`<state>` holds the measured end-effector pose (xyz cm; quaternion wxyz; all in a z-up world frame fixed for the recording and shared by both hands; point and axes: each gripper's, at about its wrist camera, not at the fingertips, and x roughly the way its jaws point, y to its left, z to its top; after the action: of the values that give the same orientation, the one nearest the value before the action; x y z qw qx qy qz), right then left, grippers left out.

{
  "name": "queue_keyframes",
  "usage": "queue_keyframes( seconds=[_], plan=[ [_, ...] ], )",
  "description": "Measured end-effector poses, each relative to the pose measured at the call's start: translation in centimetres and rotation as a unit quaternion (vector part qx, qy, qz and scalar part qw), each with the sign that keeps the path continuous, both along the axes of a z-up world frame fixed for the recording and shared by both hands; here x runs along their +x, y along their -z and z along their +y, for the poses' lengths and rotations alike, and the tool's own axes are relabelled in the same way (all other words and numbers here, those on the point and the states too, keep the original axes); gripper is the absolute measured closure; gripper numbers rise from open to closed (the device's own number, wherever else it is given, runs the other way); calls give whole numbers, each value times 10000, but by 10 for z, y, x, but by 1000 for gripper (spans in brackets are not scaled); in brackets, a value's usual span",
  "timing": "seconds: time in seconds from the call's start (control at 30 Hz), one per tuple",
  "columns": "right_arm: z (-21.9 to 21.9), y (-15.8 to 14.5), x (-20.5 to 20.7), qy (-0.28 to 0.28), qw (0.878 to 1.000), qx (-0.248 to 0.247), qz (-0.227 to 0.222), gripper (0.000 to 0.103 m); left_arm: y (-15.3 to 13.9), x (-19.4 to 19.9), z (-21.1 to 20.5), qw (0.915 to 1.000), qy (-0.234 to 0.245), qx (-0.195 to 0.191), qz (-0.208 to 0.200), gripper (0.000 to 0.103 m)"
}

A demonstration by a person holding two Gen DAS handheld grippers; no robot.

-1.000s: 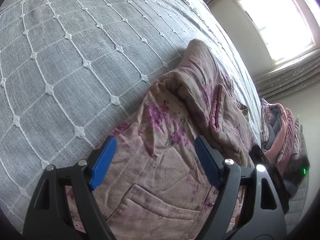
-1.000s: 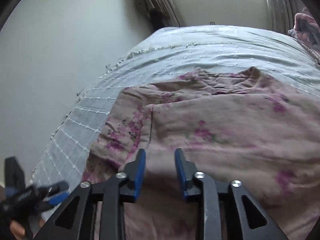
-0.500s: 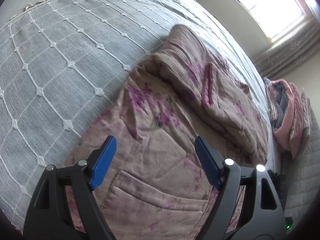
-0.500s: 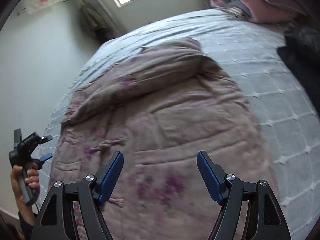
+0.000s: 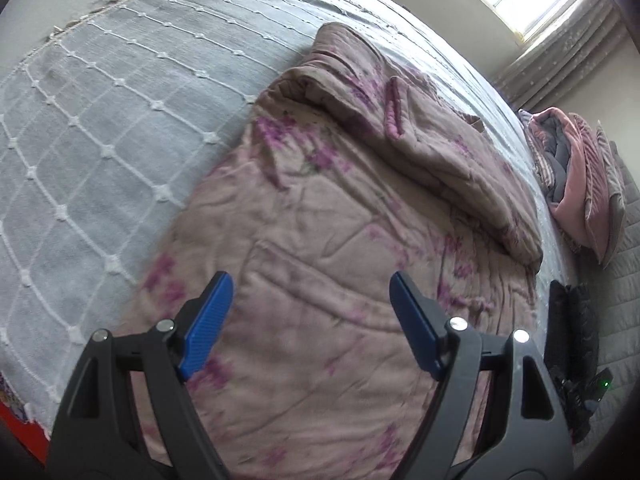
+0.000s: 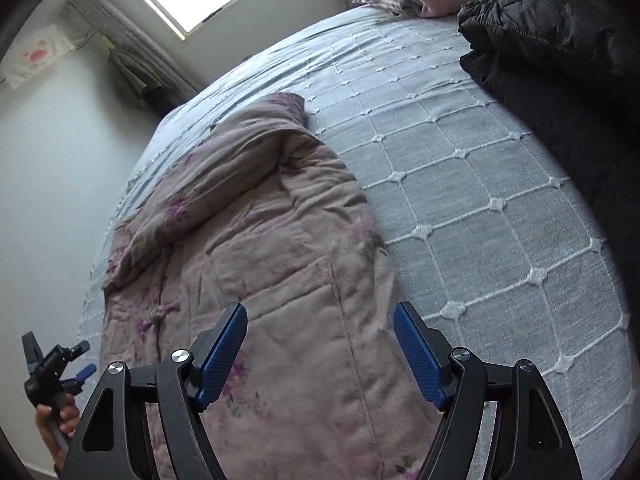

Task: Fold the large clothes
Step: 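Move both grippers to the hem of the folded jacket, then grasp the jacket hem with the left gripper while the right gripper grasps the hem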

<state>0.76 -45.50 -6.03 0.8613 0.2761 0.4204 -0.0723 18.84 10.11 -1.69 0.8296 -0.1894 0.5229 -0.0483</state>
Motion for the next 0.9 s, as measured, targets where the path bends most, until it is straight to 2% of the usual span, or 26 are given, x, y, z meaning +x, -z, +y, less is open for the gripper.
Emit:
queue_keyframes(
  seconds=[0.23,0.43,0.6,0.7,0.83,0.9],
  plan=[
    [-7,9,-32,-41,9997,160,166,26,11,-37,40,9996,-63,191,172,22],
    [-13,17,-62,53,9987,458,230,26,32,-76,76,9988,-198,-131,427,22],
    [-12,32,-86,104,9967,732,319,27,49,-102,92,9963,-211,-545,630,22],
    [-12,41,-99,147,9957,814,407,27,55,-115,100,9958,-334,-583,620,22],
    [-12,55,-111,130,9922,1163,437,28,60,-123,97,9960,-318,-582,597,22],
    [-9,60,-111,68,9903,1328,390,35,59,-123,91,9971,-290,-461,526,22]
  ],
)
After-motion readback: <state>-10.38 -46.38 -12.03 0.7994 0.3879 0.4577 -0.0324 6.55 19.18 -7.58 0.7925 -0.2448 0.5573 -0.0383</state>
